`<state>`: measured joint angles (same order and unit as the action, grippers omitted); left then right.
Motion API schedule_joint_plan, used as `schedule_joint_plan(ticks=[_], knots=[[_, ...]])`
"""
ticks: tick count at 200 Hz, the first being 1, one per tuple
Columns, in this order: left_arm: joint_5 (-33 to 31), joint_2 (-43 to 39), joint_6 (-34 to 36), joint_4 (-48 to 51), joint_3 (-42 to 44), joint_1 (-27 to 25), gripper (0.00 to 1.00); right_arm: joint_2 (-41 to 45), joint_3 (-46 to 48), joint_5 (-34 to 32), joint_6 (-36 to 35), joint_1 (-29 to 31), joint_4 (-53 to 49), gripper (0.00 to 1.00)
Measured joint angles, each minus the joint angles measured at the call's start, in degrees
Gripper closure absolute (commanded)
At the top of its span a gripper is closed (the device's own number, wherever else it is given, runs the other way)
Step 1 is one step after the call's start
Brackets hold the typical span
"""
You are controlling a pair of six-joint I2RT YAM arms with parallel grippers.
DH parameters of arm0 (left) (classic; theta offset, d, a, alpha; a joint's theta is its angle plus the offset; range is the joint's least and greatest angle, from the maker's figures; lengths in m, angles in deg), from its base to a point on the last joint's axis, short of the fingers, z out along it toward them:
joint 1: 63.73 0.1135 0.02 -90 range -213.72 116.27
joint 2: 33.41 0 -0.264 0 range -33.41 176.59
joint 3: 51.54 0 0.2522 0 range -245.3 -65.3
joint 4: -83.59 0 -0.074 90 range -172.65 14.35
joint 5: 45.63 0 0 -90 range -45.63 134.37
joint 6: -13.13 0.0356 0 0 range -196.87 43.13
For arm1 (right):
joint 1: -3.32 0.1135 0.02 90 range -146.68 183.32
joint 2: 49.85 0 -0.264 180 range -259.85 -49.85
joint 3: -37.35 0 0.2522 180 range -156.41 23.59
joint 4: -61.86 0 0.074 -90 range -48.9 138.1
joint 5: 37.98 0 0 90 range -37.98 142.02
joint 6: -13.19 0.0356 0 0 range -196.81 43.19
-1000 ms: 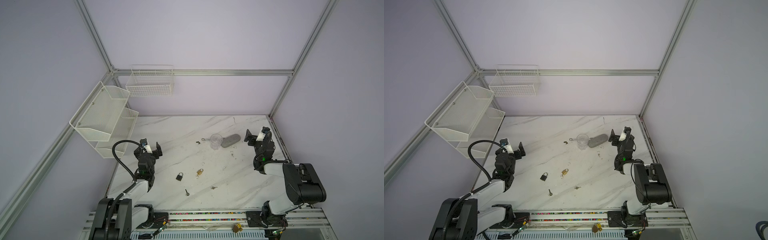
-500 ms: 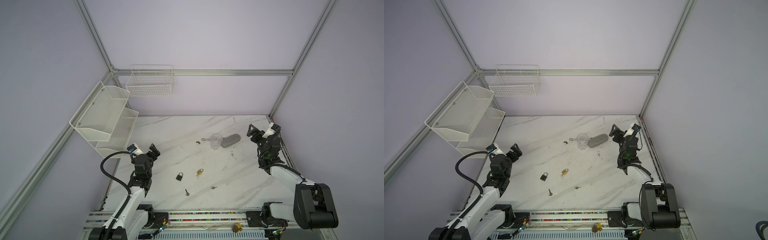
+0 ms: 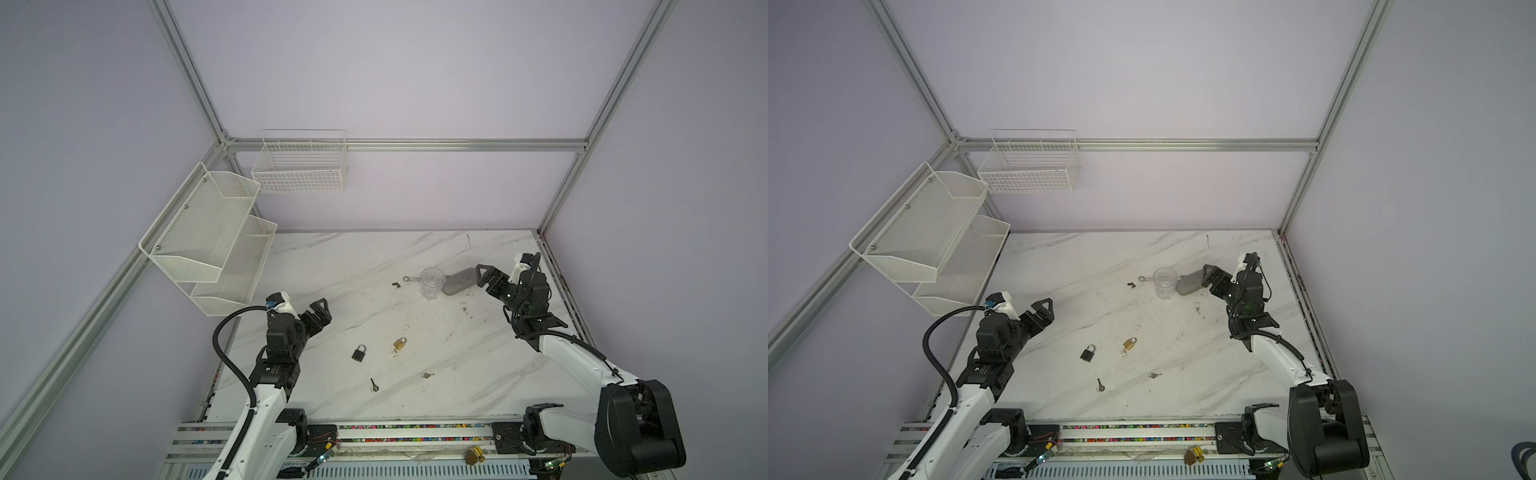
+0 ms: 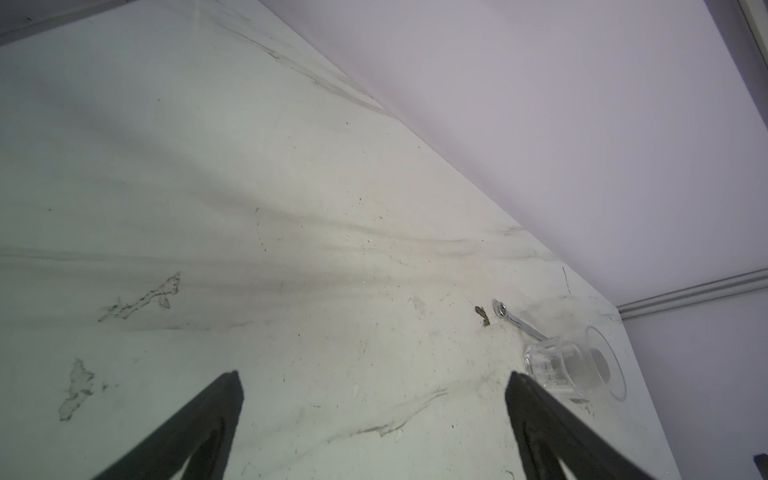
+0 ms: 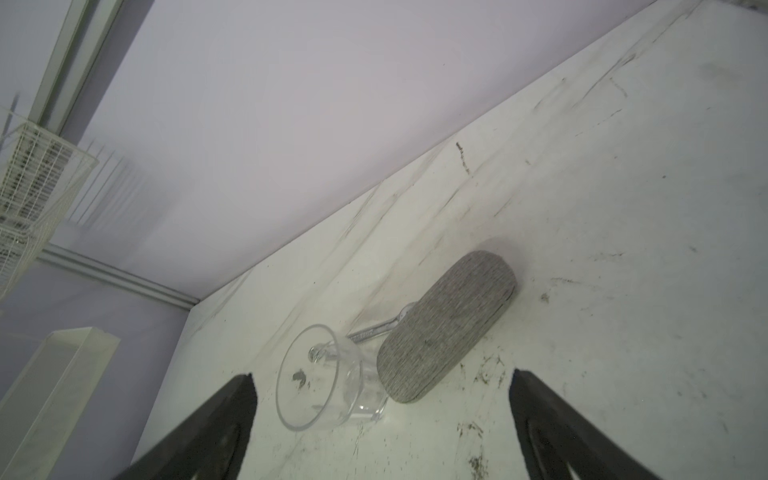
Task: Unlock with the key
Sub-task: 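Lower both grippers toward the padlocks and keys near the robot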
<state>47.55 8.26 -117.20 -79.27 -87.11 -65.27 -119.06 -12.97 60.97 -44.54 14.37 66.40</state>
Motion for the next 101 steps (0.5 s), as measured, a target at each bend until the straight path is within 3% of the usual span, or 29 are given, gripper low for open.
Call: schedule_joint_plan(ticks=[42, 101], knots=[[5.66, -3.85, -1.09, 5.81, -0.07, -5.16, 0.0, 1.18, -0.17, -0.48, 0.11, 9.35, -7.48, 0.03], [3.87, -7.02, -2.73, 11.26, -0.11, -20.81, 0.0, 3.48, 0.0, -4.0, 1.18, 20.9, -18.73, 0.03]])
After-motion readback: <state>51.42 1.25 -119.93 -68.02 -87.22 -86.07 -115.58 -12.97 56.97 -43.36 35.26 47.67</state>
